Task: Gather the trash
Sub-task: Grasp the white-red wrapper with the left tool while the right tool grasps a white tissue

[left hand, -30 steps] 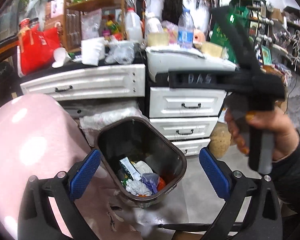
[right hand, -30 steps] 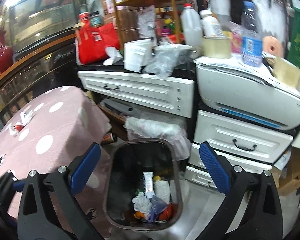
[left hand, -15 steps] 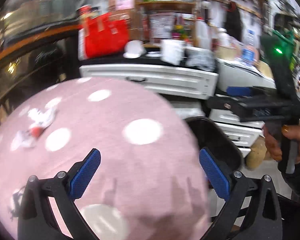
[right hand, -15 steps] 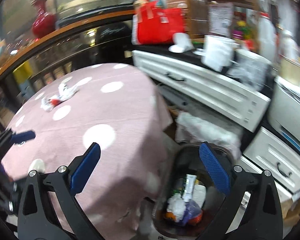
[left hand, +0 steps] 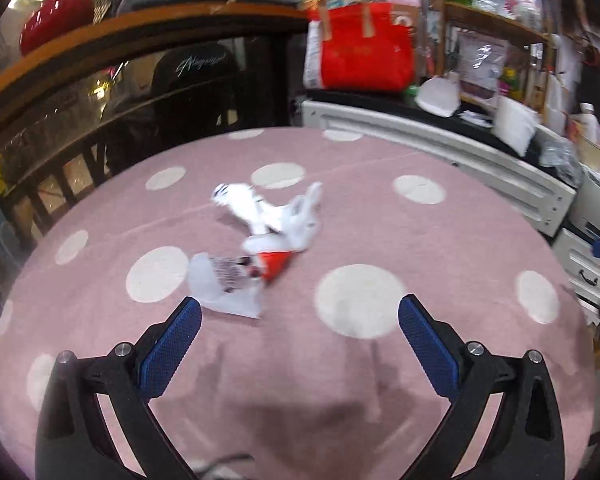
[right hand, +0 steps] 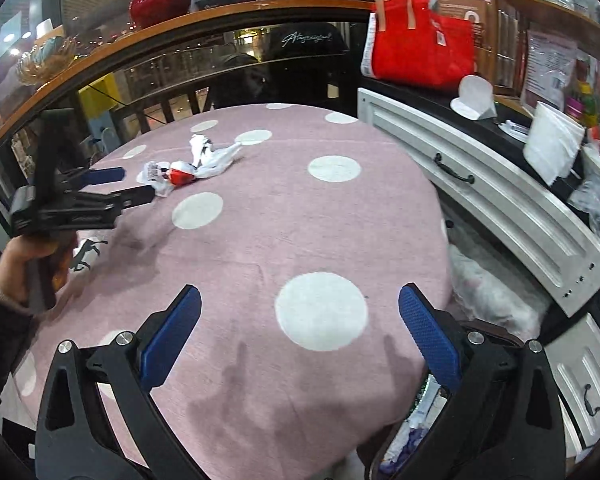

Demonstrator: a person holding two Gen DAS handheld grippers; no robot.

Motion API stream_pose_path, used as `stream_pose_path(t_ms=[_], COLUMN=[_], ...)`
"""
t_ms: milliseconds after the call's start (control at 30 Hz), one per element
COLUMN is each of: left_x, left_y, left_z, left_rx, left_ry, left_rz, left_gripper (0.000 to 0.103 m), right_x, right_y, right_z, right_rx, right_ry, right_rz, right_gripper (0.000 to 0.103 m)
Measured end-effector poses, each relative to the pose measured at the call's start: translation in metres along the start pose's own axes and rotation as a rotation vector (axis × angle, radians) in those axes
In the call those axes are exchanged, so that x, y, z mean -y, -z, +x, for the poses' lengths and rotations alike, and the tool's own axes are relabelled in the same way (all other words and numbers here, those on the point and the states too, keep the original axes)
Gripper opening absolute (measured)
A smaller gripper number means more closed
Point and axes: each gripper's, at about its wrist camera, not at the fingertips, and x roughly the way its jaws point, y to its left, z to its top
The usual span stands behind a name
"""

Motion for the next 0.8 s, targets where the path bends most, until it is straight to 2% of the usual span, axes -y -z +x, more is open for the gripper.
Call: stream_pose_path(t_ms=[67,167,333,467,533,600,633,700,800], left_x=[-0.014,-0.024,-0.024,-0.021,-0.022,-0.023,-0.024,-0.027,-0.03], left_y=[-0.003,-0.007,-0.011,-0.014,-0.013,-0.013,-0.013,-0.013,-0.012], left_z=[0.02,0.04,0.044,0.049,0.052,0.052,0.05,0.046,0.04], left_rx=[-0.045,-0.071,-0.072,-0.088,-0.097,-0.094,-0.086,-0.07,-0.05], left_ry=[-0.021,-0.015,0.018,-0.005,-0.002,-0.01,-0.01,0.001,0.011], left_rz=[-0.011,-0.042,-0.04,-0.006,-0.001,-0.006,-0.012,-0.031,-0.047], left_gripper=[0.097,0.097,0.095,0.066,0.056,0.042,0.04,0.028,0.02], right_x=[-0.004,-0.01,-0.018,-0.024,-0.03,-0.035,-0.037,-0.043,-0.052], right_y=[-0.003,-0.008,-0.017,-0.024,-0.029,-0.032,-0.033,-0.036,-0.043], right_z=[0.005,0.013,0.025,0.035,0.041,0.046,0.049,0.055,0.064], right_rx=[-0.006,-0.02,-0.039,-0.045,-0.048,-0.051,-0.054,-0.059,-0.062], right_ry=[-0.001,-0.011,-0.005,-0.01,-0.01,-0.012,-0.013,-0.014,-0.019], right_rz=[-0.005,-0.007,-0.031,-0.039,-0.045,-0.055,-0.063,-0.081,-0.103], right_gripper=[0.097,0.097,0.097,0.097,0.097,0.097,0.097,0.097,0.097])
